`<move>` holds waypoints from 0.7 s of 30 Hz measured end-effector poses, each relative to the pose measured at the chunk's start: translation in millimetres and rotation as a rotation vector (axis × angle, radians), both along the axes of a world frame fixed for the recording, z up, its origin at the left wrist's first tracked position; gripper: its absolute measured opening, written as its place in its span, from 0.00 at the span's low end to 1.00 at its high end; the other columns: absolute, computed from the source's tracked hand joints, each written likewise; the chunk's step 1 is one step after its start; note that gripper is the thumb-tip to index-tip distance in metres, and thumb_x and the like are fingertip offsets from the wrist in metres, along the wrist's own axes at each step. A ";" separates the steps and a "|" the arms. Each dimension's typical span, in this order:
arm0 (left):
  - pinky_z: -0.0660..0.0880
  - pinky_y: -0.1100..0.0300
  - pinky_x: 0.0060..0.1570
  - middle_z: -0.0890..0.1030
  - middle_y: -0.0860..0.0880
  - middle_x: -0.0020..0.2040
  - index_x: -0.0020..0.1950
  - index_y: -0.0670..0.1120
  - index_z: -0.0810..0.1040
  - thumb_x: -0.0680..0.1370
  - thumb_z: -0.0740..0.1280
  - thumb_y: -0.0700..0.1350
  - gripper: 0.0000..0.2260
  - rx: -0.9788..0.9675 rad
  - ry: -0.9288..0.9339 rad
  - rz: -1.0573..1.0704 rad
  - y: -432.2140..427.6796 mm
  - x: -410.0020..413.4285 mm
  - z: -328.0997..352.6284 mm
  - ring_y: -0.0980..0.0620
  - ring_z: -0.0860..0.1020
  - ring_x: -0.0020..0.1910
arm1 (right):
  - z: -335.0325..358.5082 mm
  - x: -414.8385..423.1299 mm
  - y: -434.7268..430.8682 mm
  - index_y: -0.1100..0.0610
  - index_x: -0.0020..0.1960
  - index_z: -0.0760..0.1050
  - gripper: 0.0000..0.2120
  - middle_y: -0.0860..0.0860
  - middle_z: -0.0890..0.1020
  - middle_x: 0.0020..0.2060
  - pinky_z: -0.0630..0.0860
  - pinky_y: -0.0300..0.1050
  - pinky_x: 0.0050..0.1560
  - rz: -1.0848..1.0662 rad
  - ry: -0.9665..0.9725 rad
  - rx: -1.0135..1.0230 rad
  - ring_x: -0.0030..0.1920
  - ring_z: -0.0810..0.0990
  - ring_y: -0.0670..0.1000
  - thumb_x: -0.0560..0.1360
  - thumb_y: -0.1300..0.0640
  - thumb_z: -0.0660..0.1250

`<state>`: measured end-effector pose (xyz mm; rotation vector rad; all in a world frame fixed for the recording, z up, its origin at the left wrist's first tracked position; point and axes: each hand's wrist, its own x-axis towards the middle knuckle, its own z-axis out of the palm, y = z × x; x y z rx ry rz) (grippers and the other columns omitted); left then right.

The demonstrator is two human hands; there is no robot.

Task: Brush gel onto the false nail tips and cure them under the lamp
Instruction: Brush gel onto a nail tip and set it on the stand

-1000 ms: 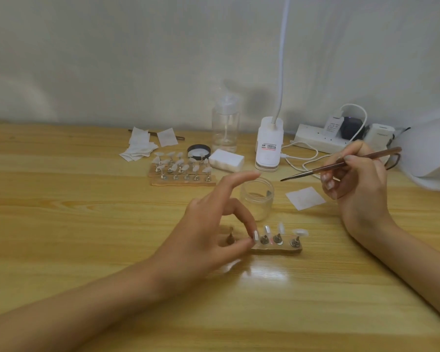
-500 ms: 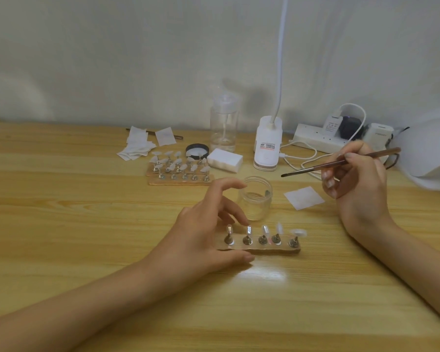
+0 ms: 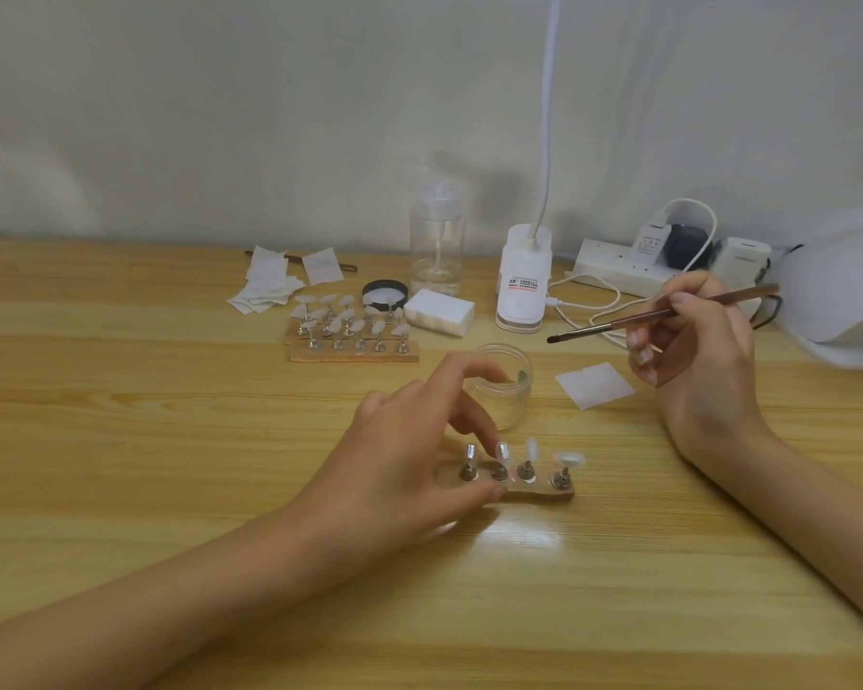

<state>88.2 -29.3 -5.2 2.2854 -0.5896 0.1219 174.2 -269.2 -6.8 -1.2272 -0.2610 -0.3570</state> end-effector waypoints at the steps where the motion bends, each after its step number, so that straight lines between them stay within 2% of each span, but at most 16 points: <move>1: 0.66 0.51 0.65 0.80 0.66 0.51 0.63 0.70 0.60 0.73 0.75 0.52 0.29 0.003 -0.014 0.003 -3.1 0.4 -0.5 0.63 0.76 0.56 | -0.1 -0.1 -0.1 0.54 0.43 0.68 0.09 0.48 0.76 0.29 0.67 0.35 0.25 0.000 0.002 -0.001 0.29 0.75 0.46 0.78 0.64 0.54; 6: 0.62 0.53 0.68 0.81 0.64 0.47 0.62 0.68 0.63 0.75 0.75 0.48 0.26 -0.013 -0.044 0.005 -8.0 2.7 -2.7 0.63 0.78 0.55 | -0.3 0.0 0.2 0.54 0.44 0.69 0.08 0.48 0.76 0.29 0.67 0.35 0.25 -0.002 0.009 -0.016 0.29 0.75 0.46 0.78 0.63 0.55; 9: 0.59 0.60 0.66 0.81 0.65 0.48 0.61 0.69 0.62 0.75 0.74 0.47 0.27 0.011 -0.109 0.006 -7.6 1.8 -4.0 0.64 0.76 0.56 | 0.2 -0.2 0.5 0.54 0.44 0.69 0.06 0.48 0.76 0.29 0.67 0.35 0.25 -0.002 0.009 -0.017 0.29 0.75 0.46 0.77 0.61 0.56; 14: 0.63 0.62 0.58 0.80 0.63 0.43 0.65 0.61 0.65 0.73 0.76 0.41 0.30 0.126 -0.353 -0.011 -10.0 -2.8 -6.5 0.67 0.73 0.52 | 0.2 -0.5 0.0 0.54 0.43 0.69 0.03 0.49 0.76 0.29 0.67 0.35 0.25 0.005 0.012 -0.009 0.29 0.75 0.46 0.75 0.59 0.58; 18: 0.67 0.58 0.56 0.82 0.61 0.42 0.65 0.55 0.67 0.74 0.71 0.45 0.22 0.110 -0.580 -0.070 -7.6 -7.6 2.4 0.63 0.76 0.53 | 0.4 -1.4 0.1 0.54 0.43 0.67 0.04 0.49 0.77 0.28 0.67 0.36 0.25 0.031 -0.002 -0.027 0.29 0.75 0.47 0.76 0.58 0.58; 20: 0.72 0.62 0.57 0.81 0.61 0.44 0.67 0.58 0.67 0.76 0.69 0.46 0.22 -0.014 -0.498 -0.103 -1.8 -11.9 16.9 0.64 0.79 0.51 | 1.2 -3.1 1.3 0.54 0.43 0.67 0.05 0.49 0.78 0.29 0.69 0.37 0.26 0.050 -0.025 -0.068 0.30 0.76 0.48 0.78 0.58 0.58; 21: 0.75 0.65 0.53 0.81 0.60 0.45 0.67 0.59 0.66 0.76 0.70 0.45 0.23 -0.079 -0.437 -0.114 1.9 -12.7 24.8 0.64 0.81 0.49 | 2.1 -4.6 2.6 0.54 0.43 0.67 0.05 0.49 0.79 0.30 0.70 0.38 0.26 0.057 -0.042 -0.099 0.30 0.76 0.49 0.79 0.57 0.58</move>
